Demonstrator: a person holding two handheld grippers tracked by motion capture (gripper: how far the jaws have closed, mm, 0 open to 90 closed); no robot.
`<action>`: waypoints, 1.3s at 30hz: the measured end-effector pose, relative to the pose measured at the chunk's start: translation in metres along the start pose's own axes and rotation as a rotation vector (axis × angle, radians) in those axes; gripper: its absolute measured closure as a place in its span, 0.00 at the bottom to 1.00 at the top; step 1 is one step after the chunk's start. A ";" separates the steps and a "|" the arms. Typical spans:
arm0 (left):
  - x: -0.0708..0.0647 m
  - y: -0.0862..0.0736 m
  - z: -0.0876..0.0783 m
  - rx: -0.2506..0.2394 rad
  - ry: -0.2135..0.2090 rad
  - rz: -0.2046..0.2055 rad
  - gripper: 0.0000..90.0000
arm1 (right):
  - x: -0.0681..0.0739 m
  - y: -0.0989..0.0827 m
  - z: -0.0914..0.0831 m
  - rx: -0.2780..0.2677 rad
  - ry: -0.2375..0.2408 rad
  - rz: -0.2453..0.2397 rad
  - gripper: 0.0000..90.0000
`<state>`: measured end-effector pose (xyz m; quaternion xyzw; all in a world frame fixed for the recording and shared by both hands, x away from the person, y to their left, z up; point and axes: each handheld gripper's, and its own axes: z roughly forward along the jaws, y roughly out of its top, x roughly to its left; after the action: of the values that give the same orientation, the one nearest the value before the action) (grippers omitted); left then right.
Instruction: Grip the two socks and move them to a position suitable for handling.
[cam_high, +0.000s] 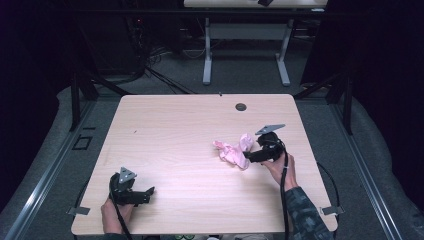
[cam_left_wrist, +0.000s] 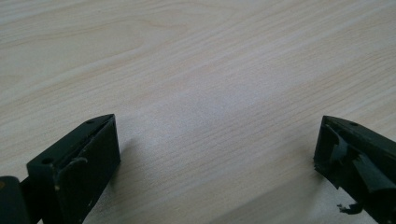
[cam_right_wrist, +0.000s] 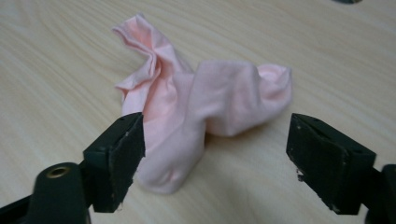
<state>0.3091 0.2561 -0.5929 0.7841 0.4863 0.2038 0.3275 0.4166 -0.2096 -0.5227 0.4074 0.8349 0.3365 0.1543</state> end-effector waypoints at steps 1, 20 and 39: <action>0.000 0.000 0.000 0.000 0.000 0.000 0.00 | 0.004 0.007 0.007 0.005 -0.009 -0.005 0.24; 0.000 0.000 0.000 0.000 0.000 0.001 0.00 | -0.010 0.001 0.058 0.084 -0.008 0.072 0.88; 0.000 0.000 0.000 -0.001 0.000 0.001 0.00 | 0.034 0.003 -0.038 -0.109 0.191 0.016 0.87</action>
<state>0.3090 0.2560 -0.5929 0.7841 0.4860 0.2041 0.3276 0.3768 -0.1978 -0.4923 0.3711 0.8230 0.4198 0.0930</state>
